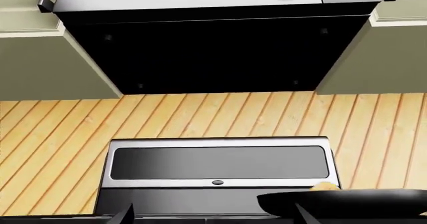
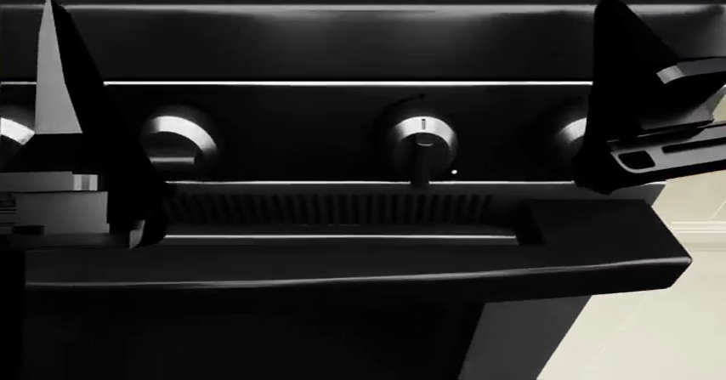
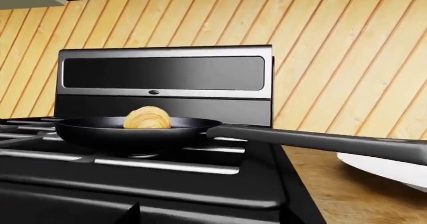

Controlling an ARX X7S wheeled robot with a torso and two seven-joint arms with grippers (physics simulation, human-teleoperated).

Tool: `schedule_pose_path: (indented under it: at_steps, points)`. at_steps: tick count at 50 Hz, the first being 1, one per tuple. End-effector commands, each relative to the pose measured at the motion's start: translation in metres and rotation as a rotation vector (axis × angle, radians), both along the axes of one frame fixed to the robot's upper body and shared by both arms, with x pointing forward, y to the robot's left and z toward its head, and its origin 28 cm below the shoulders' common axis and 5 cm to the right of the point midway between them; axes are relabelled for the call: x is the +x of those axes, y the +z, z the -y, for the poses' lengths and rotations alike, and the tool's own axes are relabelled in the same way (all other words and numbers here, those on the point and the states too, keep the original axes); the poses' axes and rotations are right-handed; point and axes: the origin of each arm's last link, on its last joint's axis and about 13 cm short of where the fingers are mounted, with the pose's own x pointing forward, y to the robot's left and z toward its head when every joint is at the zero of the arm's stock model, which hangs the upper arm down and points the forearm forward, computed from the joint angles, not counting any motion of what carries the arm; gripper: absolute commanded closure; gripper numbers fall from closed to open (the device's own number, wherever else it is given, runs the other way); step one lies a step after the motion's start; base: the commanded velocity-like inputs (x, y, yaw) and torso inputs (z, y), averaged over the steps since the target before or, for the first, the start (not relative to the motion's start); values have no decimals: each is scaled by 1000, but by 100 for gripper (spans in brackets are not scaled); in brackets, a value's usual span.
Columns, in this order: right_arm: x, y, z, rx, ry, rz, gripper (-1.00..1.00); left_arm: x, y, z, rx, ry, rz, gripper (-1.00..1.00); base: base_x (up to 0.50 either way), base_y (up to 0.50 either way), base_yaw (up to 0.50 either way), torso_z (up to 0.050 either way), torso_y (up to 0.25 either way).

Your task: Pick the croissant and place it on the pan. Then turn on the stove to warm the croissant.

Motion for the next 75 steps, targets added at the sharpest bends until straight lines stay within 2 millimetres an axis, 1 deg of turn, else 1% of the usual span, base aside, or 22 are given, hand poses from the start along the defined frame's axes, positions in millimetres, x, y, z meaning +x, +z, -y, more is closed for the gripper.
schedule_pose_path:
  at_steps: [1,9,14,23,25,31,34,37,40,42,45,47,49,53,56,59,60,63,68,75]
  points:
    - [1,-5,-1,-18,-5,-33,-100,-1,-1,0,-12,-9,8,-100,0,0,0,-50,0]
    - [2,-5,0,-18,-20,-43,-100,-2,-1,-1,-29,-22,15,-100,-1,0,0,-1,0]
    - [3,-3,0,-23,-35,-70,-100,-2,0,0,-29,-27,16,-100,-442,83,0,0,0]
    - [1,0,1,-6,-40,-46,-100,-2,1,1,-26,-30,17,-100,-500,0,0,0,0]
    - [-1,2,1,21,-28,7,-100,-2,1,1,-26,-30,18,-100,-500,0,0,0,0]
    - [3,-2,4,42,-55,-24,-100,-1,-1,1,-20,-29,8,-100,0,0,0,0,0]
    - [8,-5,5,53,-65,-38,-100,-2,-2,1,-19,-29,8,-100,0,0,0,0,0]
    - [17,-8,5,78,-52,-60,-100,-2,-2,1,-21,-31,6,-100,0,0,0,0,0]
    - [39,-16,4,97,-37,-120,-100,-2,-3,2,-20,-32,2,-100,0,0,0,0,0]
    - [50,-22,3,106,-19,-150,-100,-2,-3,1,-20,-31,1,-100,0,0,0,0,0]
    - [61,-32,2,100,-7,-184,-100,-2,-3,1,-18,-28,0,-100,0,0,0,0,0]
    - [63,-35,0,91,-3,-198,-100,-2,-2,1,-18,-29,1,-100,0,0,0,0,0]
    - [63,-39,-3,67,15,-219,-100,-2,-3,1,-17,-31,1,-100,0,0,0,0,0]
    - [66,-50,-1,73,5,-260,-100,-2,-3,2,-18,-34,1,-100,0,0,0,0,0]
    - [63,-55,-3,73,6,-278,-100,-2,-3,2,-19,-34,-1,-100,0,0,0,0,0]
    - [59,-57,-4,68,-1,-284,-100,-2,-3,2,-17,-33,-2,-100,0,0,0,0,0]
    - [52,-57,-6,65,-3,-288,-100,-1,-3,2,-18,-32,-3,-100,0,0,0,0,0]
    - [46,-59,-7,63,-14,-290,-100,-1,-4,3,-18,-36,-4,-100,0,0,0,0,0]
    - [46,-65,-8,88,-13,-306,-100,-1,-4,3,-15,-38,-4,-100,0,0,0,0,0]
    - [44,-60,-8,74,-21,-283,-100,-1,-4,4,-12,-43,-5,-100,0,0,0,0,0]
